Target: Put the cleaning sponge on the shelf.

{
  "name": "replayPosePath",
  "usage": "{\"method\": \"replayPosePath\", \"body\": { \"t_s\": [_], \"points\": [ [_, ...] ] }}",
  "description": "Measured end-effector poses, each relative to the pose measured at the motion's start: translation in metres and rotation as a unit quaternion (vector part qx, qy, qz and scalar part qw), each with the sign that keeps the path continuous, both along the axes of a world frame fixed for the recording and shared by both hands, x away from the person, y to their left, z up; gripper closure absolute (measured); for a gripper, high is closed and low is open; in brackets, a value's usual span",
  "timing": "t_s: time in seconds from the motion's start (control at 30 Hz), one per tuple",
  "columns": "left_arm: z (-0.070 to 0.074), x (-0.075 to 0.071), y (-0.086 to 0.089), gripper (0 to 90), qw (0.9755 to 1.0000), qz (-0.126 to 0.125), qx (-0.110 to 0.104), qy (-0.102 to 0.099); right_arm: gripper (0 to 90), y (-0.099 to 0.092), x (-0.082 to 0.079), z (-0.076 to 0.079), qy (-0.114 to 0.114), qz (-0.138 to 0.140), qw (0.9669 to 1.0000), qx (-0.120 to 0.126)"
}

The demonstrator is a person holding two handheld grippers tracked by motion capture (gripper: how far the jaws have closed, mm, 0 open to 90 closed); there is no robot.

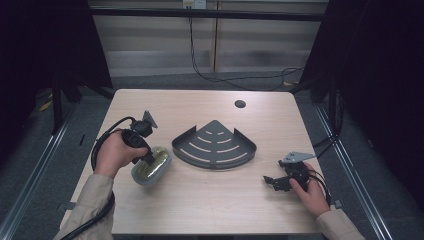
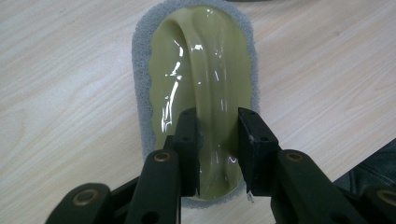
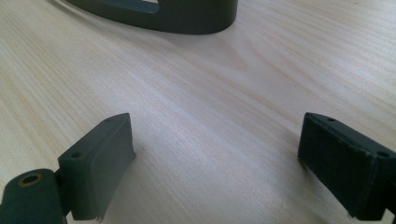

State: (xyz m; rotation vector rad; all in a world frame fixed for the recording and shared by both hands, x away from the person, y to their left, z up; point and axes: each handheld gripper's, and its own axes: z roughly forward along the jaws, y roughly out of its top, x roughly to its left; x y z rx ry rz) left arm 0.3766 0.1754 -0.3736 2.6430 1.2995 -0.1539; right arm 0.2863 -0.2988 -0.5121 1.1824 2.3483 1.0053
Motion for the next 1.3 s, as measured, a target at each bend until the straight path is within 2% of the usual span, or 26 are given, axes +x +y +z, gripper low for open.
{"method": "replayPosePath", "body": {
  "t_s": [0.53, 1.0, 1.3],
  "points": [
    [0.022, 0.017, -0.014, 70.8, 0.9998, -0.013, 0.005, -0.011, 9.8, 0.0, 0.0, 0.0, -0.001, 0.0, 1.0, 0.001],
    [0.025, 0.034, -0.03, 70.8, 0.9997, -0.023, -0.002, -0.009, 9.8, 0.0, 0.0, 0.0, -0.001, 0.0, 1.0, 0.001],
    [0.033, 0.045, -0.043, 70.8, 0.9995, -0.027, -0.005, -0.015, 9.8, 0.0, 0.0, 0.0, -0.001, 0.0, 1.0, 0.001]
  ]
}}
